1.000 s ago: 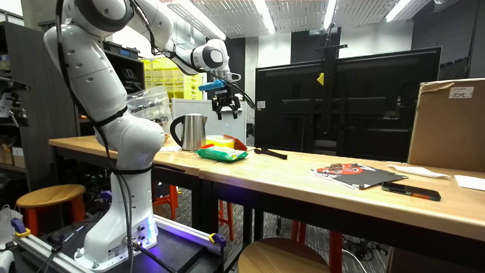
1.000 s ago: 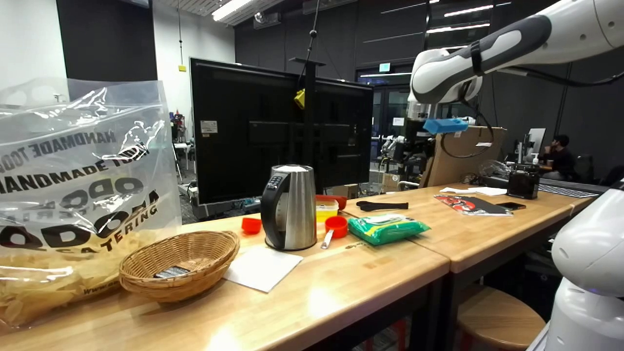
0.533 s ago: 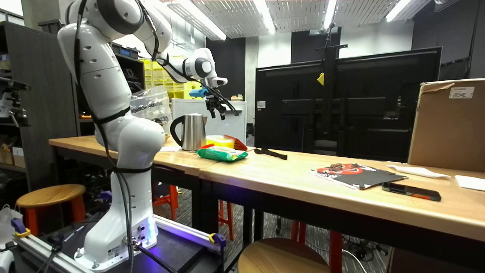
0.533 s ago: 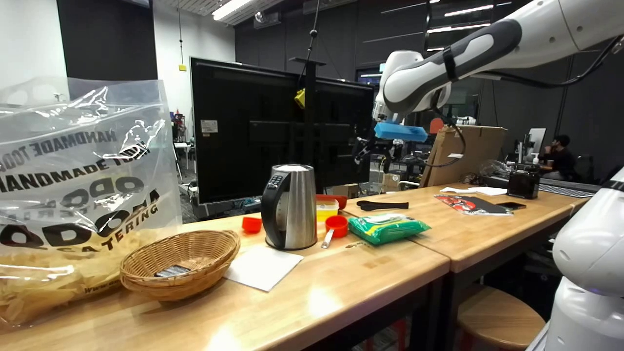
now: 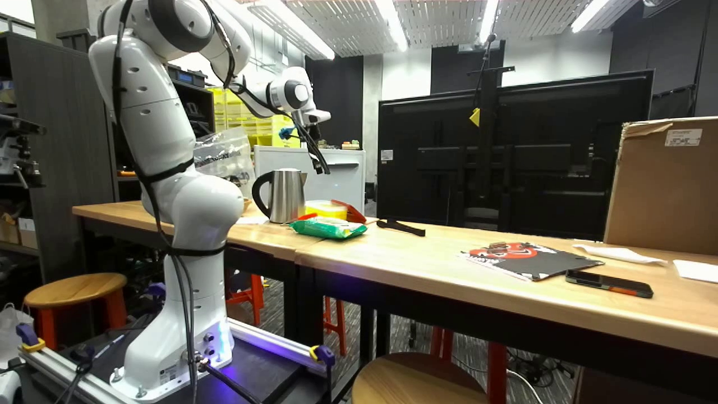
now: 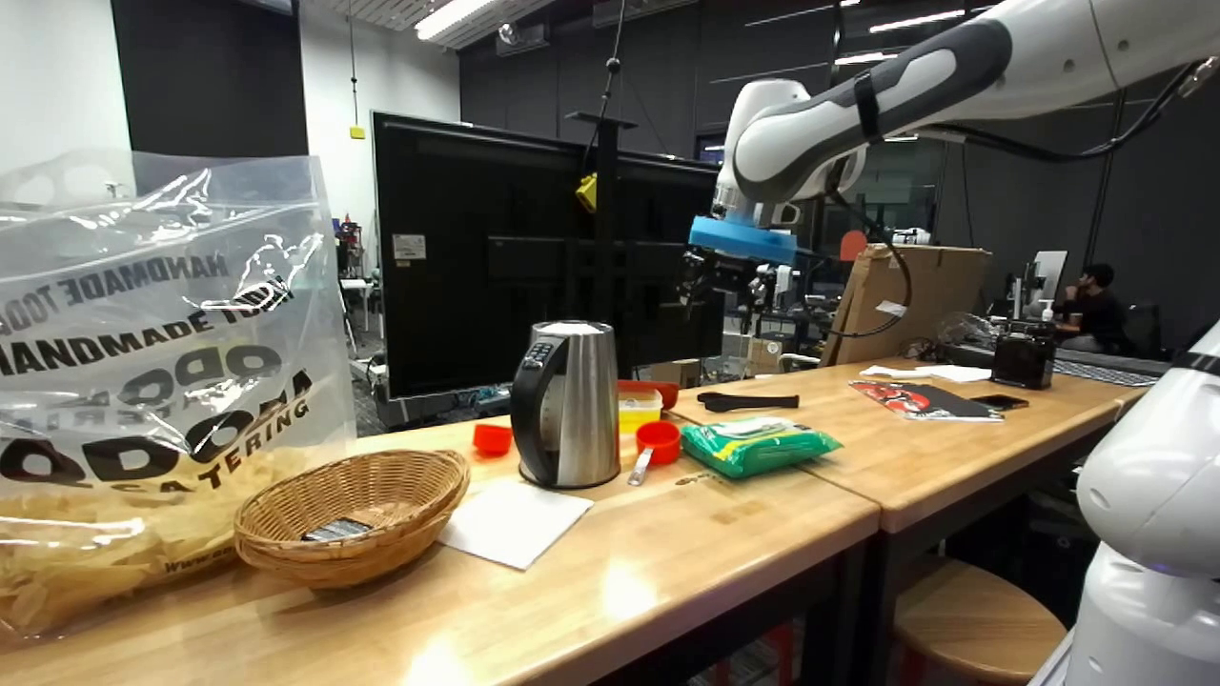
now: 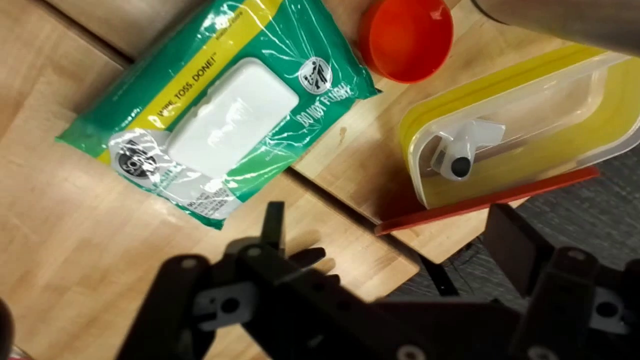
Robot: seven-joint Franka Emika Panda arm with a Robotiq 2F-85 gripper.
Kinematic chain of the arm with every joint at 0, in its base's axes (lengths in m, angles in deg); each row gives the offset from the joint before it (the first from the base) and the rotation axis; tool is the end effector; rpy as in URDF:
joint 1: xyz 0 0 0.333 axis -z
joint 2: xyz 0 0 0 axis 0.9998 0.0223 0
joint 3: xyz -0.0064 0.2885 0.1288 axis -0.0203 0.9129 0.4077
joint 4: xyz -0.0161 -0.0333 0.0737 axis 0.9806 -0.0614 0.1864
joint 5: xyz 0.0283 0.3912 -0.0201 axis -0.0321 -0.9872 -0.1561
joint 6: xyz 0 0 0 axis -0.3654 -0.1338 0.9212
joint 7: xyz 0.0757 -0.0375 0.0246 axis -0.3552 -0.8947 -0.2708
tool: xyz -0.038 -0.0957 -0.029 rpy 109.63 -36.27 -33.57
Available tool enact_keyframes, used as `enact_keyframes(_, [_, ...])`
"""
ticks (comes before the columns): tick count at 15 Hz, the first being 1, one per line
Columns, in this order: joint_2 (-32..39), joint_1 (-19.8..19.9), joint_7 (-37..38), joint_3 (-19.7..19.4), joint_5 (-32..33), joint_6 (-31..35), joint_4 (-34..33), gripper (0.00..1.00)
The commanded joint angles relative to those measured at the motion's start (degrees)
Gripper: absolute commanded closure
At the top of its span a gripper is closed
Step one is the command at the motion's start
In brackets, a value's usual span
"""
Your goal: Open the disinfecting wipes pack
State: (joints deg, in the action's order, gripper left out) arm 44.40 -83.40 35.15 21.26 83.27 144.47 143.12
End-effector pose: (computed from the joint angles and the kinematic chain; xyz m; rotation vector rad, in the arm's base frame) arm 0.4684 0.0396 0.5519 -2.7577 1.3043 -0.4964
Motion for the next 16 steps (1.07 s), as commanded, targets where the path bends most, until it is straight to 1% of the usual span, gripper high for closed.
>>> enact_keyframes(1, [-0.67,0.3,8.54,-0.58,-1.58,-6.77,-1.28,0.0])
enact_keyframes(3, [-0.48,-0.14,11.97,-1.67,-3.93,-8.78,-0.6,0.0])
enact_keyframes(5, [-0.6,-0.47,15.21,-2.53,-7.03,-8.75,0.51,0.0])
enact_keyframes(7, [-1.05,-0.65,18.24,-3.32,-10.64,-5.86,2.68,0.0])
enact_keyframes(11, [-1.87,-0.69,24.98,-3.55,-15.78,-0.87,6.9,0.0])
enact_keyframes(13, [-1.65,-0.88,28.2,-3.03,-17.07,1.56,8.68,0.0])
enact_keyframes(16, [-1.36,-1.45,33.33,-1.84,-15.97,1.5,9.2,0.0])
